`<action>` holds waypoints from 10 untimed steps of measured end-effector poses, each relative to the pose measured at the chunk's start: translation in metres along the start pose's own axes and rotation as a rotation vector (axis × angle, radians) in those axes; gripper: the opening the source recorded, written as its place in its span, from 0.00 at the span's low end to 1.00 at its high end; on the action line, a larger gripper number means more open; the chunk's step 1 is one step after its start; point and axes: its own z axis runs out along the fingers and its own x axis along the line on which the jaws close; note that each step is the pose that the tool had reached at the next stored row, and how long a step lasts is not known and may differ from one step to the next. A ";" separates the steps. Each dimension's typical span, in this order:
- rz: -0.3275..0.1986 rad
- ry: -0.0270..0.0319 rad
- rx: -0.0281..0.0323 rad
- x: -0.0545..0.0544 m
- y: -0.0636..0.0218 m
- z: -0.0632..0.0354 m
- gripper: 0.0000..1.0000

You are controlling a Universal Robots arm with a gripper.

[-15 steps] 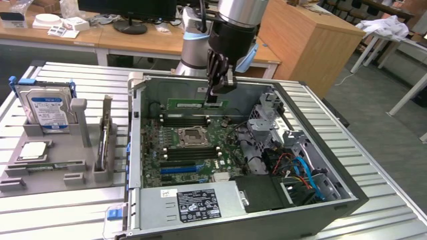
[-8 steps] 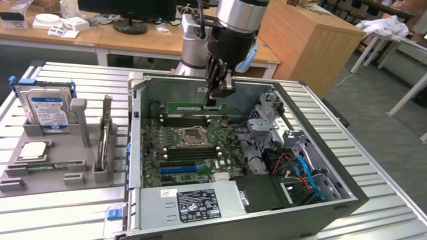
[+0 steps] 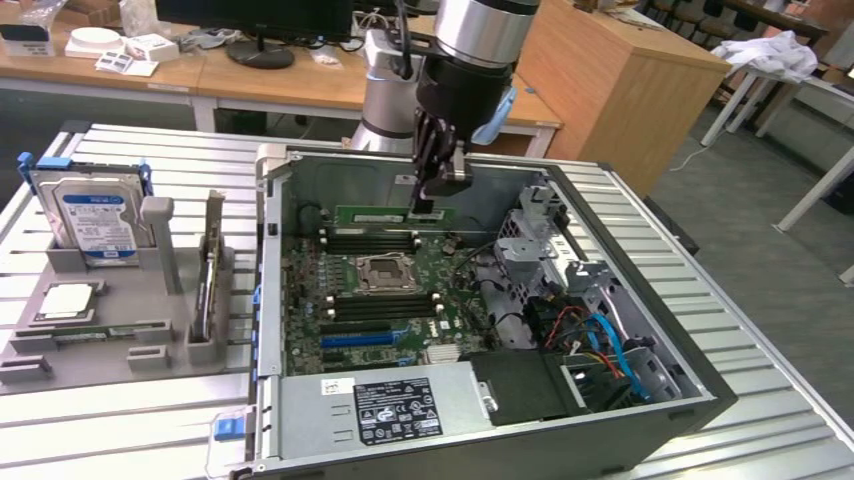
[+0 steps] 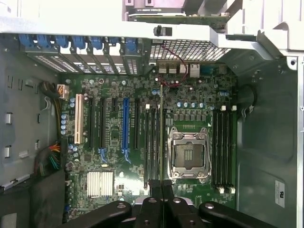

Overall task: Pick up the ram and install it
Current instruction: 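Pick up the ram and move it above insertion slot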

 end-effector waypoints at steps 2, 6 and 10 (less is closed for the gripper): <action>0.000 0.0000 0.0000 0.000 -0.0019 0.0002 0.11; 0.000 0.0000 0.0001 0.000 -0.0059 0.0003 0.11; 0.000 -0.0001 0.0001 0.000 -0.0059 0.0003 0.11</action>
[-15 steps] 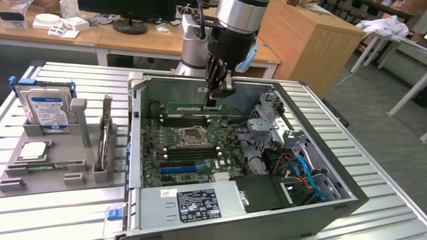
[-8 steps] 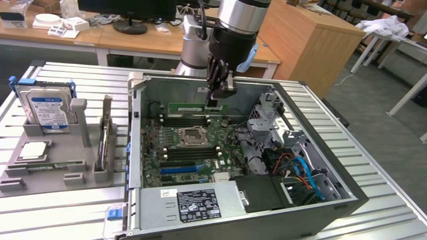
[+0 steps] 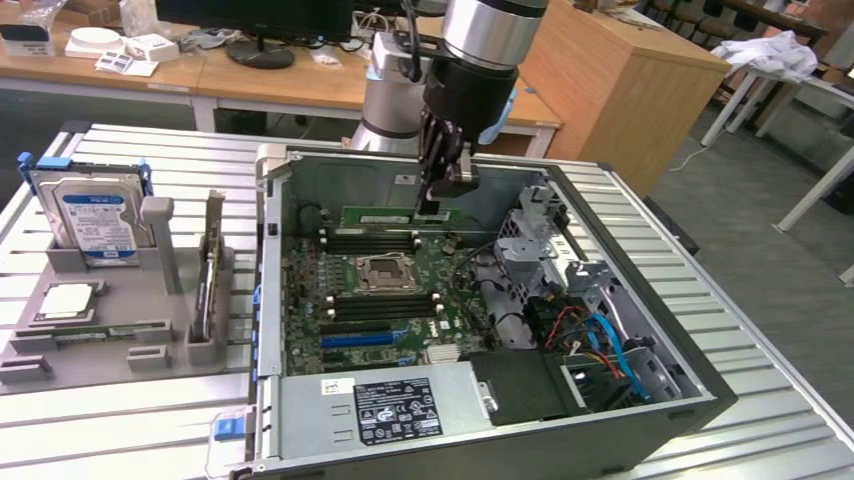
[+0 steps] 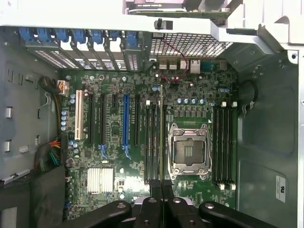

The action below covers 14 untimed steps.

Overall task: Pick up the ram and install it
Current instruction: 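Pick up the ram and move it above insertion slot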

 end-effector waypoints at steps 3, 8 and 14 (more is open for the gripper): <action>0.000 0.0000 0.0001 0.000 -0.0002 0.0033 0.11; 0.000 0.0001 0.0001 0.001 -0.0005 0.0122 0.11; 0.000 0.0002 0.0001 0.001 -0.0007 0.0192 0.11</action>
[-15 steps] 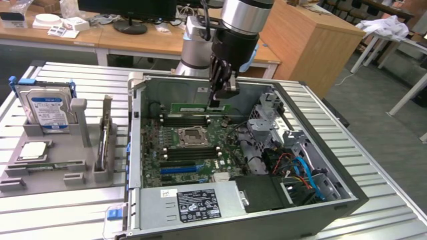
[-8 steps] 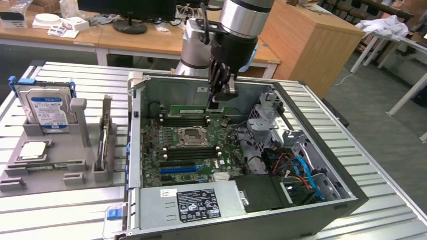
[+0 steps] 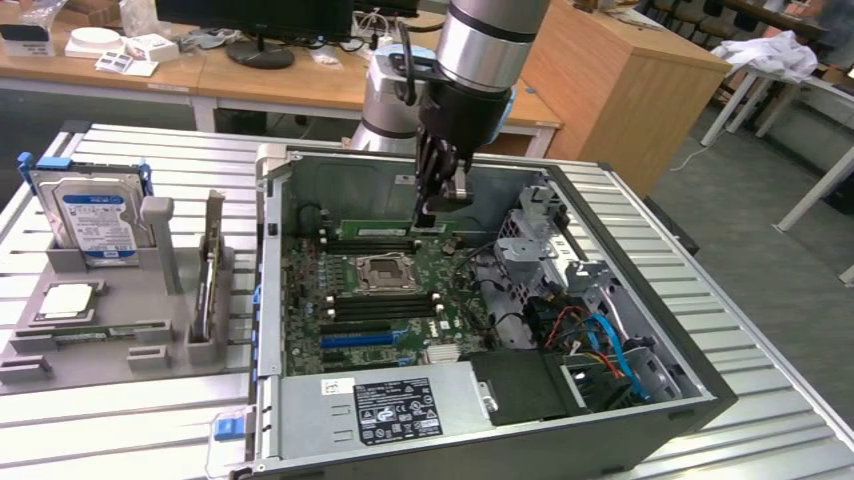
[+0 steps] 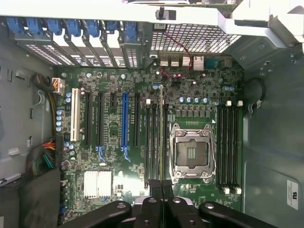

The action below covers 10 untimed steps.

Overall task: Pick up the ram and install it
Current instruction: 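Pick up the ram and move it above insertion slot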

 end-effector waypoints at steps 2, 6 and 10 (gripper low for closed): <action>0.000 0.0000 0.0000 0.000 0.0000 0.0000 0.11; 0.000 -0.0002 0.0001 0.000 -0.0013 0.0002 0.11; 0.000 -0.0001 0.0001 0.000 -0.0049 0.0002 0.11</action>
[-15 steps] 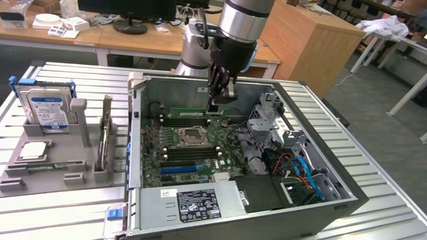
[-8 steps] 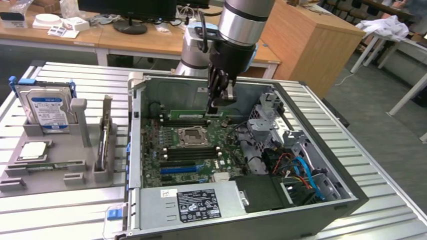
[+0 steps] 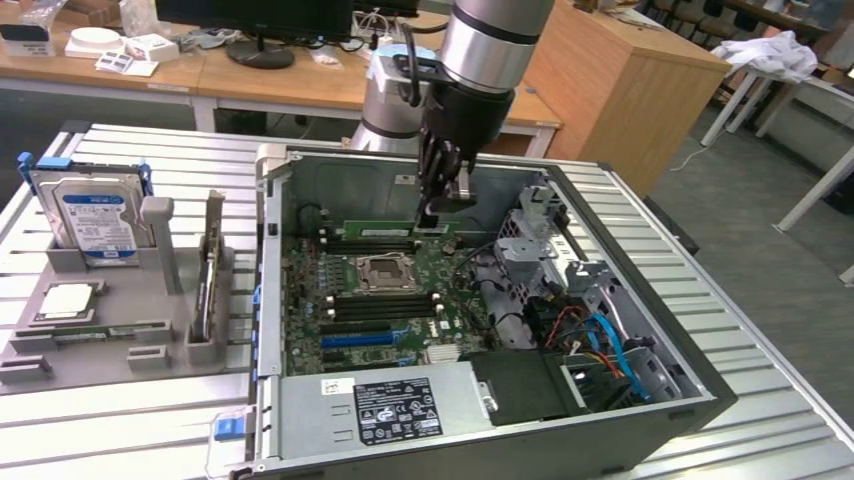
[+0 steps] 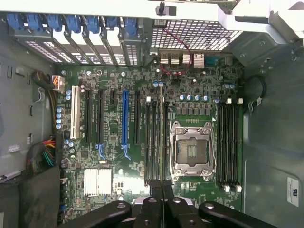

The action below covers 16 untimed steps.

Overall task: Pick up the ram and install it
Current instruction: 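Pick up the ram and move it above insertion slot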

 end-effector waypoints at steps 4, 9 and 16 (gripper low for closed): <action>0.000 0.0000 -0.0001 0.000 -0.0033 0.0000 0.11; 0.000 -0.0002 0.0002 0.000 -0.0034 0.0014 0.11; 0.000 -0.0001 0.0005 0.001 -0.0037 0.0116 0.11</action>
